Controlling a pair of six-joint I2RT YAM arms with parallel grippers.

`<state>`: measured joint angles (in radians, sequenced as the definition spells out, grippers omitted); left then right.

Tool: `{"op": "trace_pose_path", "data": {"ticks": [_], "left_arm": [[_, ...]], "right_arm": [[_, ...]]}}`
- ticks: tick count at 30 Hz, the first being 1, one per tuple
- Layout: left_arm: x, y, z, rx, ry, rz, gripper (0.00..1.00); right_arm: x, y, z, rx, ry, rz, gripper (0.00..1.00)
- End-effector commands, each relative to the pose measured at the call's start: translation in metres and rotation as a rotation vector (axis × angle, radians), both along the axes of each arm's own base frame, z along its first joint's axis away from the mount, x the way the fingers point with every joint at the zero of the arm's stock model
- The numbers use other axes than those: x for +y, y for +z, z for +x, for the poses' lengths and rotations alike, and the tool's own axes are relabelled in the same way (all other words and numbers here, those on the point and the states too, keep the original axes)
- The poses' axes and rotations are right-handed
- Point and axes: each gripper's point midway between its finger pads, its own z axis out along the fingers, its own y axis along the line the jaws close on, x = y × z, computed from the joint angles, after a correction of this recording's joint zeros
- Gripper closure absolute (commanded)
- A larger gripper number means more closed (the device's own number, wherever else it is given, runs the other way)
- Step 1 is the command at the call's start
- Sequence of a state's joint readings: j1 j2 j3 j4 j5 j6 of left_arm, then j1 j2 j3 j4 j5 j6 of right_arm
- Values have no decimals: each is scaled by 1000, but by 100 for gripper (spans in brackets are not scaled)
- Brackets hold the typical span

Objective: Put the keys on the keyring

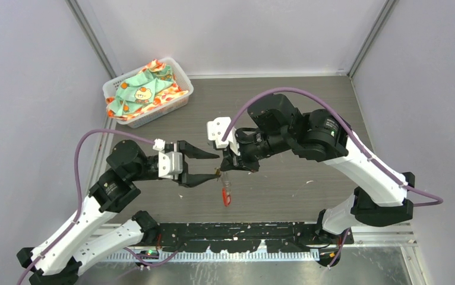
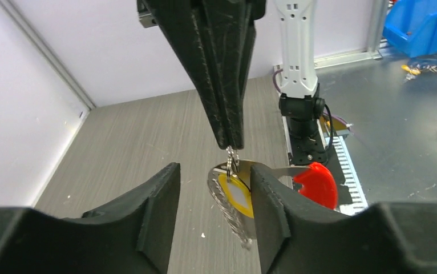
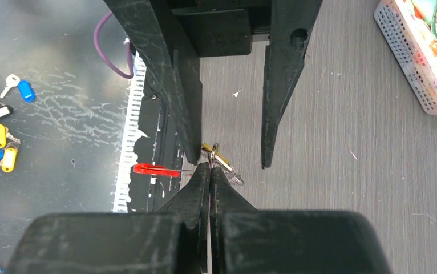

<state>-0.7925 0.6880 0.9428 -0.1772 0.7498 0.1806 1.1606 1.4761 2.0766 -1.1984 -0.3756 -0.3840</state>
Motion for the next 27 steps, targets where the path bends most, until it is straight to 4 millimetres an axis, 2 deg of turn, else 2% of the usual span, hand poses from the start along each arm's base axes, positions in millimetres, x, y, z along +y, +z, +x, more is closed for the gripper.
{"op": "trace_pose_path", "data": {"ticks": [1, 4, 10, 21, 25, 27], "left_arm": [[-3, 9, 14, 1, 63, -46, 54], [-2, 1, 11, -11, 47, -20, 62], [3, -11, 0, -28, 12, 17, 63], [10, -3, 10, -105, 93, -25, 79], [15, -2, 15, -141, 136, -36, 80], [15, -2, 16, -153, 140, -40, 85]], "right_arm": [[5, 26, 8, -16, -58, 83, 99], [5, 30, 9, -18, -66, 97, 99], [4, 34, 9, -27, -70, 115, 99], [2, 32, 10, -14, -88, 103, 99], [3, 31, 10, -7, -91, 101, 99], [4, 31, 10, -4, -92, 103, 99]]}}
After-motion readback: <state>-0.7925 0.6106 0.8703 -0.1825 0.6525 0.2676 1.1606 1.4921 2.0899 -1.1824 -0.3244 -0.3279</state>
